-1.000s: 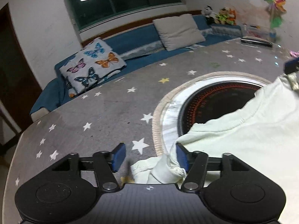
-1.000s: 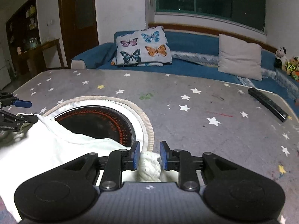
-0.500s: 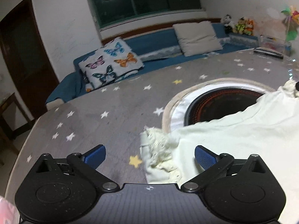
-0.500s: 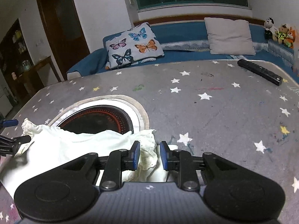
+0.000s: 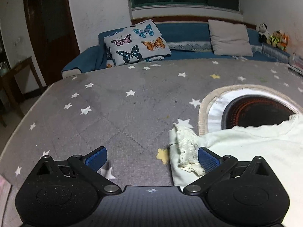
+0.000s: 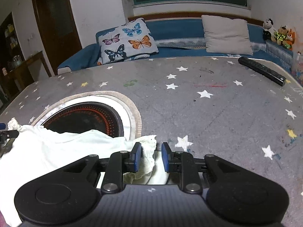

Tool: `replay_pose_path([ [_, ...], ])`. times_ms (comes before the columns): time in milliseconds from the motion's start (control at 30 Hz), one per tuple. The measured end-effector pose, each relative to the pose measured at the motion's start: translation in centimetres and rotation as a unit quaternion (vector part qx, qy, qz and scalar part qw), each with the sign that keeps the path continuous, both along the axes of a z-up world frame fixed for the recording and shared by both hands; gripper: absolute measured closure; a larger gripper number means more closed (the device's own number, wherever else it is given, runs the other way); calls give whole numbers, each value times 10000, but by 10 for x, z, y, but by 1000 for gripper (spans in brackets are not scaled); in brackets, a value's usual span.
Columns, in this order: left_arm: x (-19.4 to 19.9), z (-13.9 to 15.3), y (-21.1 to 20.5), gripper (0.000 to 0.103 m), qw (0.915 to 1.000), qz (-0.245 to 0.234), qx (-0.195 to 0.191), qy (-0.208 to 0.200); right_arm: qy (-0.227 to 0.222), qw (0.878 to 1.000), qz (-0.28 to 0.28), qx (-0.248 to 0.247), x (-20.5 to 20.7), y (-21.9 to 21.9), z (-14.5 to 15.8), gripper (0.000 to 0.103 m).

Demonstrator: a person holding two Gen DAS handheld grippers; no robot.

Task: Fold clothes

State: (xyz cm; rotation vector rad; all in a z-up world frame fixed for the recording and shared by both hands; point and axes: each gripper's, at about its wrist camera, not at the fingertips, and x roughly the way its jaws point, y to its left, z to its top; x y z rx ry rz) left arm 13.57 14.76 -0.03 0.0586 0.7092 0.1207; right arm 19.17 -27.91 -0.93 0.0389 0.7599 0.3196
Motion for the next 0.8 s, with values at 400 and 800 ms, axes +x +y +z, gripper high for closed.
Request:
replay_pose_path([
  [400, 5, -1, 10, 0, 9997, 243, 29, -22, -429, 9980, 460, -73, -8, 22, 18, 81],
  [800, -5, 8, 17, 0, 9995, 314, 32, -82, -337, 9976, 503, -321, -20, 19, 20, 81],
])
